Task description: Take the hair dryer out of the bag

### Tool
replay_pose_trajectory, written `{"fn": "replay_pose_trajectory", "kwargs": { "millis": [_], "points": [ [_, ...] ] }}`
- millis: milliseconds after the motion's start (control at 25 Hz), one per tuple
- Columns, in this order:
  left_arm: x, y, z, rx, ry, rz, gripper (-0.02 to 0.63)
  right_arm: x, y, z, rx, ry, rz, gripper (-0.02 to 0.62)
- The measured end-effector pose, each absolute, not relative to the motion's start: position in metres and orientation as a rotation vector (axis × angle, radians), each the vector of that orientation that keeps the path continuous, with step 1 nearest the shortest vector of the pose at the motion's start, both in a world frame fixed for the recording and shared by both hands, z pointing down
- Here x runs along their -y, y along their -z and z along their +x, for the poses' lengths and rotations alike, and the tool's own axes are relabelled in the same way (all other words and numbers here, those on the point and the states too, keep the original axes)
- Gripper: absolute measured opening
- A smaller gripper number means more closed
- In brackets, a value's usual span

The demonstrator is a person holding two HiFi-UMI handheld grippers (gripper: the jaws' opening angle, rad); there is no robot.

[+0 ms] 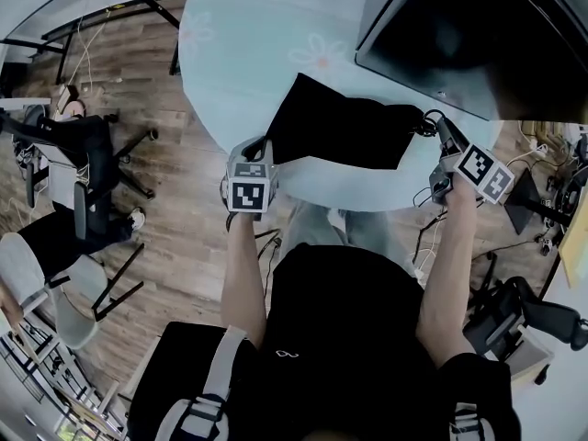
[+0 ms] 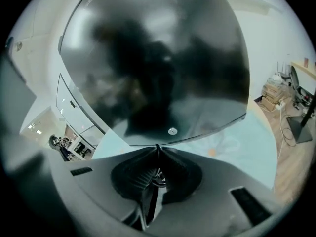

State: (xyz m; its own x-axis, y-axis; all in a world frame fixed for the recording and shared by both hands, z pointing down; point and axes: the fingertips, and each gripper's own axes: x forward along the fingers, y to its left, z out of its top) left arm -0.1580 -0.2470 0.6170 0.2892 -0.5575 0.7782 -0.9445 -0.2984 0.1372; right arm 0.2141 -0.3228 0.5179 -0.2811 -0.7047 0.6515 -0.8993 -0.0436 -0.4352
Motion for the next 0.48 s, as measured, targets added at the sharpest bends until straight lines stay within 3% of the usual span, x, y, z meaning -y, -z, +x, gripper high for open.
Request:
{"fn": "replay_pose_trajectory", "kwargs": {
  "millis": [480],
  "points": [
    [0.240, -0.624, -0.159, 1.360, -0.894, 1.924, 0.011, 0.299, -0.510, 0.296, 1.900, -1.293, 1.969, 0.031]
  ]
}}
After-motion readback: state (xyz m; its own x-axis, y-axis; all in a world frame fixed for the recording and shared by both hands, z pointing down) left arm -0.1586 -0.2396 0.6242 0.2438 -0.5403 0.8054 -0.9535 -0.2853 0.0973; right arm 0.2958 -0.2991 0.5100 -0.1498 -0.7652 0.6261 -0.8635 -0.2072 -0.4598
